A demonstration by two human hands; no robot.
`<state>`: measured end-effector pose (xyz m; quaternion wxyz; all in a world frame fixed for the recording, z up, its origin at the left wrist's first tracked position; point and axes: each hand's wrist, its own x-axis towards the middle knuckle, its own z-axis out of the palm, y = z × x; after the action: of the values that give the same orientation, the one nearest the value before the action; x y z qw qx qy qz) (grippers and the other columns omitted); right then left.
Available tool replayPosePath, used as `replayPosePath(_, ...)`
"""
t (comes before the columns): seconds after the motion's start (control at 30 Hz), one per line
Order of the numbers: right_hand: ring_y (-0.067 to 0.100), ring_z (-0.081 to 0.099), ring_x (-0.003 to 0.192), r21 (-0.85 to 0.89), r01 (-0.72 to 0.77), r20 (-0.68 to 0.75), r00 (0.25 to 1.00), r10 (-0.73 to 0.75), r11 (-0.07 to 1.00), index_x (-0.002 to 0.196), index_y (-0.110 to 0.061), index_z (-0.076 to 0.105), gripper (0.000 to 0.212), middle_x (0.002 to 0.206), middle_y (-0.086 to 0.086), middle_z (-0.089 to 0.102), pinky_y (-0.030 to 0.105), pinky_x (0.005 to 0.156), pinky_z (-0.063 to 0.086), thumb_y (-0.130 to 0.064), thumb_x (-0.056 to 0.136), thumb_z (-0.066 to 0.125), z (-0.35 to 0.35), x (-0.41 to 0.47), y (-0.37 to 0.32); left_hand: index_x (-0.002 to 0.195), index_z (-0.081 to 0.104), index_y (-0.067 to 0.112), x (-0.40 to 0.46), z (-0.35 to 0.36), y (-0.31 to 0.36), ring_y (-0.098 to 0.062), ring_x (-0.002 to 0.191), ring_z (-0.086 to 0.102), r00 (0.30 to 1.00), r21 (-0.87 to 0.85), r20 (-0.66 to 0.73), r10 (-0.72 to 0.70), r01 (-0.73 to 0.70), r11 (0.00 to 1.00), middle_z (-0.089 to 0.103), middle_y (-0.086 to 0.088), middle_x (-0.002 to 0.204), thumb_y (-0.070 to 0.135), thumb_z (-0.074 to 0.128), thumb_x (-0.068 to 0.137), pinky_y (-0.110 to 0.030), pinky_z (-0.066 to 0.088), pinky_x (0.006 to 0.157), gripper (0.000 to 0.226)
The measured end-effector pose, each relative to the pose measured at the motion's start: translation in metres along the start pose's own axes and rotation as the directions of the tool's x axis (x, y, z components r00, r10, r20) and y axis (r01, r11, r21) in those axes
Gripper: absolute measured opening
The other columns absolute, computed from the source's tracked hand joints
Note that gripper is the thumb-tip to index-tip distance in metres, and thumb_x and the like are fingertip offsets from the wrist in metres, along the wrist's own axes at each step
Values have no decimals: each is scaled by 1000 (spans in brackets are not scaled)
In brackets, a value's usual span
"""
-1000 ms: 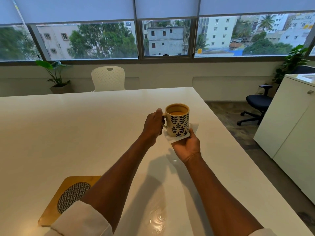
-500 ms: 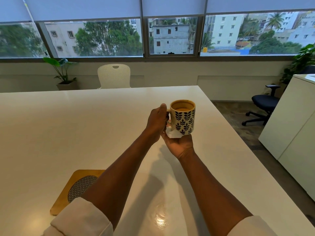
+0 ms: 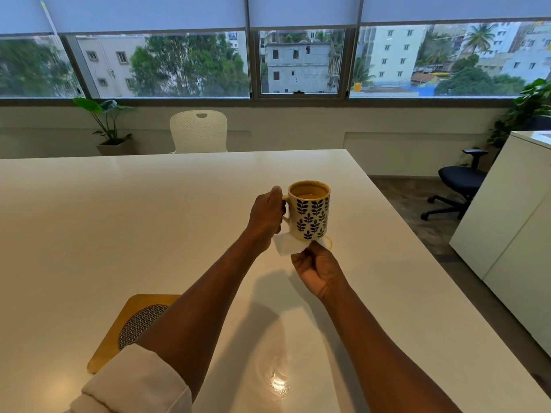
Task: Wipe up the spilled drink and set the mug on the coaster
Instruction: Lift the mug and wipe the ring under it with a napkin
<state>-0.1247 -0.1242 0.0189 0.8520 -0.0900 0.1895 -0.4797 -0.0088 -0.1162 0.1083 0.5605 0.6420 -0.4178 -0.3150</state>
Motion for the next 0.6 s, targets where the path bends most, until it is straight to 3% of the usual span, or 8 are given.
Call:
replayPosePath(0.17,28,74,84,28,106,-11,994,-106,994,127,-7,54,57,109,18,68,38,64,62,1,71,66,-7,-7,-9,67,41,16,-1,2,0,-11,50,33,1000,-10,0,-4,4,1000,39,0,59,37,29,103,-22,32,45,43)
replayPosePath(0.33,25,75,84,44,246,-41,969,-245,968,118,-8,59,29,99,14,74,38,72,63,0,91,57,-13,-6,-29,64,38,15,-4,1,2,-6,39,28,1000,-79,30,7,-5,997,36,4,51,34,30,102,-21,27,40,44)
replayPosePath(0.43,25,74,87,-44,315,-56,947,-317,948,124,-10,58,34,111,14,70,41,80,60,-2,91,60,-11,-4,-39,62,37,15,-5,3,3,-7,40,27,999,-93,39,1,2,996,35,3,51,33,30,102,-21,27,41,44)
replayPosePath(0.6,25,72,87,-127,322,-105,936,-335,938,113,-12,61,23,106,12,70,35,64,62,-1,94,56,-4,8,-43,63,39,15,-11,11,5,-7,41,29,997,-94,74,21,-14,995,36,3,52,33,30,103,-22,28,42,44)
